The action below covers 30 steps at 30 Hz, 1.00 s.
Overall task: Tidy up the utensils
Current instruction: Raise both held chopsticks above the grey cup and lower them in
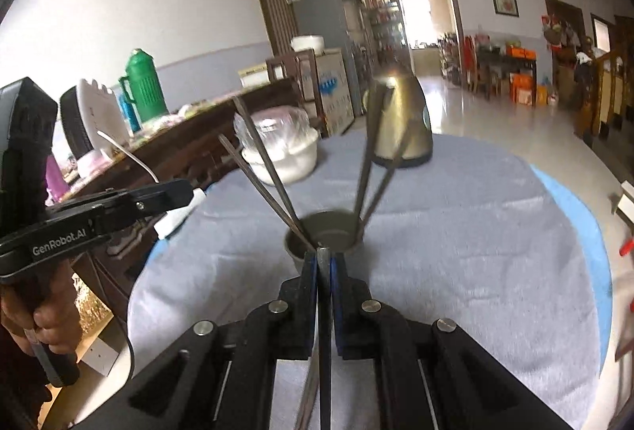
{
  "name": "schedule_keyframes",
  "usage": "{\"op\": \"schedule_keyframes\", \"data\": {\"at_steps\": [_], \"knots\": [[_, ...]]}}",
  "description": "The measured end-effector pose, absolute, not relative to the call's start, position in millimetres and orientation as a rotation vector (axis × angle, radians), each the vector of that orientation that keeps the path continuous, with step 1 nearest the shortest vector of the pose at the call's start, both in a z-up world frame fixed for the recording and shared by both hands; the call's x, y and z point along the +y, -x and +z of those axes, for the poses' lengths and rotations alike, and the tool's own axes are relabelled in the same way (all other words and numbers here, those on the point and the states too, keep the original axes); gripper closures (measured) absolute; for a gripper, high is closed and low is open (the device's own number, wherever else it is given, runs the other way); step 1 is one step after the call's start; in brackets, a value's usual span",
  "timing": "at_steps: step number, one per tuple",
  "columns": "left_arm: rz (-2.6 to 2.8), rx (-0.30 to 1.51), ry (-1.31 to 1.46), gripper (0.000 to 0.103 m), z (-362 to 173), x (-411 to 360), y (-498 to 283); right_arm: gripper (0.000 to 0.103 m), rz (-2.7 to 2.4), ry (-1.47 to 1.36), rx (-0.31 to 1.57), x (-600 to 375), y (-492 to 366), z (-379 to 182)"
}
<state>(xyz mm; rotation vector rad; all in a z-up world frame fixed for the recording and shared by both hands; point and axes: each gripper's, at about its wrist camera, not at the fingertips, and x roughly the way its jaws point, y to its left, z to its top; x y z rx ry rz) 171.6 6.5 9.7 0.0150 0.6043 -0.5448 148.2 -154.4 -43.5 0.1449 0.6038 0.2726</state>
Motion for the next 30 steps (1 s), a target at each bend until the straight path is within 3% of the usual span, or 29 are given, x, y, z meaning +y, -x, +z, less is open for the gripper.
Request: {"op": "schedule_keyframes", "data": {"at_steps": [11, 20, 25, 27, 30], "knots": [[-0.335, 0.879, 0.074, 0.097, -57.5, 67.9, -228.0, 0.096, 0.248, -0.197, 0.669, -168.8, -155.1, -55.9], [-0.177, 0.976, 0.105, 0.096, -90.9, 124.3, -286.5, 0.096, 0.247, -0.231, 0.652, -181.5, -156.2, -51.0], [-0.189, 1.015, 0.043, 0.089, -92.3, 128.1, -303.5, 0.096, 0.250, -0.254, 0.660, -191.4, -157.6, -53.7], [-0.215, 1.041, -0.019, 0.080, -99.4, 117.9, -307.2, 0.096, 0.252, -0.273, 0.669, -195.4, -159.5, -56.3], [-0.226, 1.102, -0.069, 0.078, -116.3, 102.0, -317.9, 0.096, 0.243, -0.297, 0.681, -200.4, -162.9, -60.4]]}}
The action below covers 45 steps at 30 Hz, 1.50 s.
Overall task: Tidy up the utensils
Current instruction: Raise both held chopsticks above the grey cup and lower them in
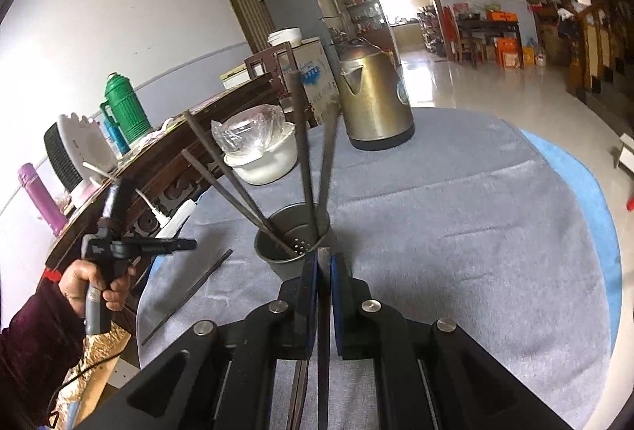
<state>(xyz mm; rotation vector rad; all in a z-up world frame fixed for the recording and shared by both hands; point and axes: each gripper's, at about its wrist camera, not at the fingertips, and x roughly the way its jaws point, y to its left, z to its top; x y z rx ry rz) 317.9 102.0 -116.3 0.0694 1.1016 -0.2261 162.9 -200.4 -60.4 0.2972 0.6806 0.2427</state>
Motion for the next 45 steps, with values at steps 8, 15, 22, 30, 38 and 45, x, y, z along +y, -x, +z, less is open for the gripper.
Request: {"op": "schedule_keyframes", "data": {"at_steps": [8, 15, 22, 30, 38, 45], "knots": [[-0.215, 1.246, -0.091, 0.078, -158.6, 79.9, -346.9, 0.096, 0.235, -0.315, 0.698, -209.9, -158.4, -63.2], [-0.216, 1.226, -0.154, 0.095, -157.7, 73.6, -340.0, 0.096, 0.246, -0.306, 0.688, -209.6, -154.6, -56.4], [-0.259, 1.107, -0.106, 0.098, -120.5, 71.7, -307.6, 0.096, 0.260, -0.285, 0.662, -201.9, -152.5, -46.2], [-0.338, 0.817, -0.022, 0.098, -32.6, 54.5, -248.1, 0.096, 0.280, -0.292, 0.547, -191.9, -149.8, -22.6], [-0.427, 0.518, 0.050, 0.098, 44.6, 32.1, -188.2, 0.096, 0.261, -0.273, 0.331, -181.5, -138.7, 12.2], [-0.455, 0.370, 0.125, 0.098, 86.9, 26.7, -171.8, 0.096, 0.250, -0.270, 0.188, -177.1, -140.9, 52.3]]}}
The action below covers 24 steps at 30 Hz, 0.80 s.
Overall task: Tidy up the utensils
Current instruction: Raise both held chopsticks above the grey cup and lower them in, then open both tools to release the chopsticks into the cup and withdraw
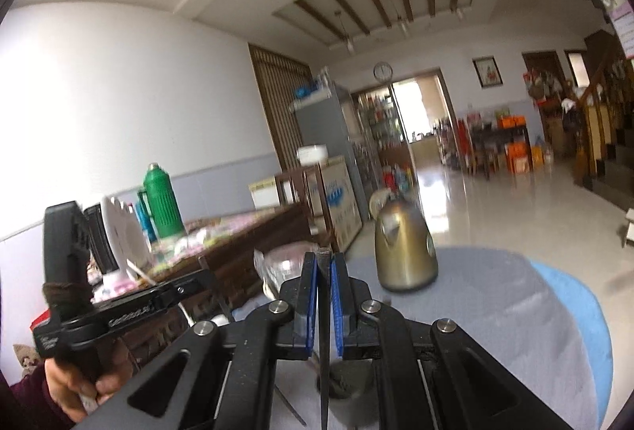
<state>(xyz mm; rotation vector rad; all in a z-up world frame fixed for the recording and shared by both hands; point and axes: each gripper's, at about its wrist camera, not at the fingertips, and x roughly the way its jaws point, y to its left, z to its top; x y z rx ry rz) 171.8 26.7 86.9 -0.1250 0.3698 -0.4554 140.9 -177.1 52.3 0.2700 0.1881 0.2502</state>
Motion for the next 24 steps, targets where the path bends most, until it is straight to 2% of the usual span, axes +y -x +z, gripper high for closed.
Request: {"op": "schedule_keyframes", "data": {"at_steps": [7, 11, 19, 24], "knots": [[-0.411, 0.219, 0.182, 0.098, 110.0, 18.9, -175.7, 0.096, 0.195, -0.256, 0.066, -167.9, -151.5, 81.5], [-0.379, 0.200, 0.173, 0.098, 100.5, 7.0, -184.1, 0.095, 0.142, -0.200, 0.044, -154.7, -162.8, 78.7], [-0.340, 0.312, 0.162, 0.098, 50.2, -13.8, -211.2, 0.095, 0.113, -0.216, 0.164, -154.7, -197.9, 43.2], [-0.339, 0.340, 0.094, 0.098, 39.5, -21.1, -205.4, 0.095, 0.129, -0.220, 0.236, -161.6, -203.5, 29.9]]}}
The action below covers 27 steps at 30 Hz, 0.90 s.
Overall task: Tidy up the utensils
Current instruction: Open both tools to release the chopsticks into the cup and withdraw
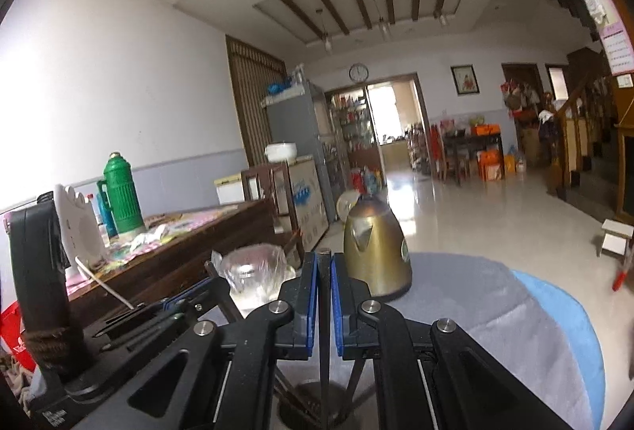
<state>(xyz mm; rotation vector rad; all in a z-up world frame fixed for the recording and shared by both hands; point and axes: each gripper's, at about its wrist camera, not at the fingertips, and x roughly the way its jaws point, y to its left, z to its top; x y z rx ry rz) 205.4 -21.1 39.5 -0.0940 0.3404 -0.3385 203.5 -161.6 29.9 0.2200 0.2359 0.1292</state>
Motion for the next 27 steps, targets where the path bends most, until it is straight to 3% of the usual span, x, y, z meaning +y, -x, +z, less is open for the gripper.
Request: {"op": "schedule_keyframes", "data": {"at_steps": [2, 4, 6, 10, 12, 16, 18, 27], "knots": [[-0.347, 0.324, 0.056, 0.095, 41.1, -23.2, -195.2, 0.094, 0.138, -0.241, 0.263, -166.4, -200.8, 26.4], [-0.348, 0.306, 0.020, 0.083, 44.5, -23.2, -186.4, 0.093, 0.145, -0.269, 0.286, -172.8, -199.8, 24.7], [-0.349, 0.289, -0.003, 0.060, 48.5, -21.9, -174.8, 0.092, 0.146, -0.297, 0.297, -181.0, -196.9, 23.7], [-0.349, 0.298, -0.010, 0.053, 50.1, -12.3, -157.6, 0.087, 0.142, -0.349, 0.285, -196.9, -179.7, 26.3], [-0.343, 0.324, 0.011, 0.042, 48.8, -5.9, -152.1, 0.079, 0.140, -0.371, 0.270, -201.9, -169.7, 27.8], [-0.322, 0.399, 0.031, 0.036, 38.9, 0.5, -141.5, 0.065, 0.142, -0.425, 0.244, -213.7, -151.0, 28.7], [-0.306, 0.429, 0.027, 0.035, 29.5, 0.6, -132.7, 0.049, 0.135, -0.427, 0.244, -216.1, -141.2, 28.1], [-0.264, 0.560, 0.035, 0.034, -8.8, 6.4, -108.0, 0.049, 0.140, -0.438, 0.300, -219.0, -112.9, 9.1]]}}
